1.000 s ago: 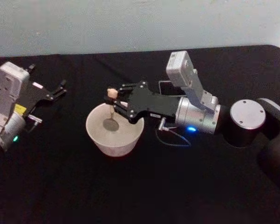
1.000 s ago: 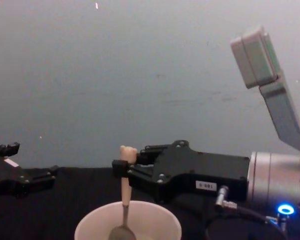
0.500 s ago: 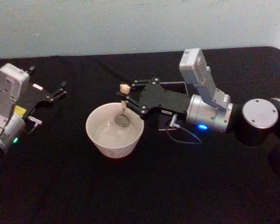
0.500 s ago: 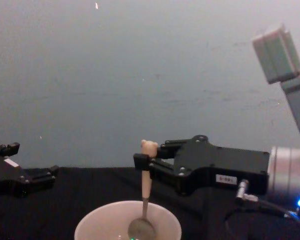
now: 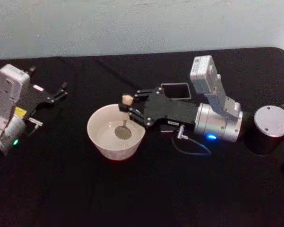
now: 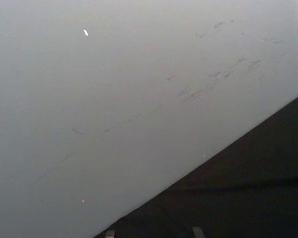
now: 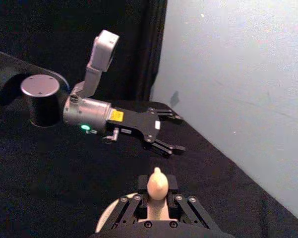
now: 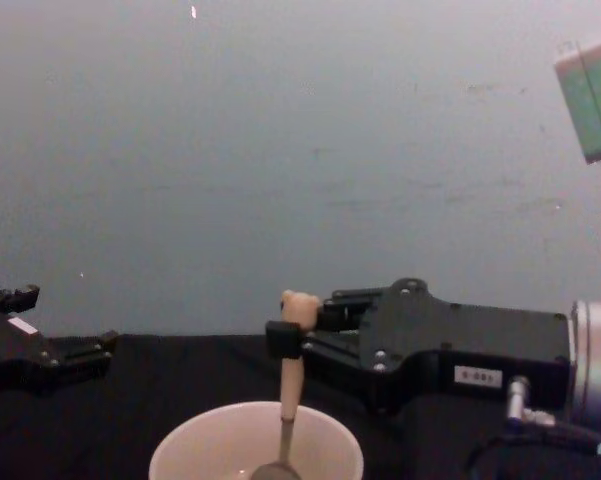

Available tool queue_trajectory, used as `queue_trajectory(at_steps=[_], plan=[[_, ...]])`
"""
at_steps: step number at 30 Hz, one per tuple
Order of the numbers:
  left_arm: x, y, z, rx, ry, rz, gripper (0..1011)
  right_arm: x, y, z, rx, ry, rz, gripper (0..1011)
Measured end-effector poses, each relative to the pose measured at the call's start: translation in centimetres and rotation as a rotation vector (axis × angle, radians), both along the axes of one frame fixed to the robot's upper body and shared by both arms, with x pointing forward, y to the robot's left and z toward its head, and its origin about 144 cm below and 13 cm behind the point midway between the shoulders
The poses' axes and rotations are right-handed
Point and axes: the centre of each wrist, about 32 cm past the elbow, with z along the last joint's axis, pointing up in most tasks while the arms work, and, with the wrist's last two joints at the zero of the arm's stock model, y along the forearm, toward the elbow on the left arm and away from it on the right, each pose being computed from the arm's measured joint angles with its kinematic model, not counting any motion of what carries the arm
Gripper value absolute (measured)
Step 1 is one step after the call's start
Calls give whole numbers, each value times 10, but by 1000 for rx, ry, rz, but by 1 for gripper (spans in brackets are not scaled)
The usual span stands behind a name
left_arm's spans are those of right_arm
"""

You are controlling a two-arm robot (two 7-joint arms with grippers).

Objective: Pick up the stirring spoon with one hand, stir inside the cup, then place it back in its original position.

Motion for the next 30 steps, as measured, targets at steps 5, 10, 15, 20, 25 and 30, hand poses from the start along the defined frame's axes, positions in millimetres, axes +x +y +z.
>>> queue_trajectory(at_steps=[5,10,15,20,25,30], plan=[[0,0,0,0,0,0,1001,-3,7,0,2,6,20,212],[0,0,0,0,0,0,1001,-3,14,0,6,9,31,212],[0,0,0,0,0,0,1001,1,23,-1,7,11,21,212],[0,0,0,0,0,0,1001,7,28,-1,7,9,-5,212],[0,0,0,0,0,0,1001,13,29,-2,6,9,-36,212],[0,0,0,0,0,0,1001,19,25,-2,4,6,-62,212]])
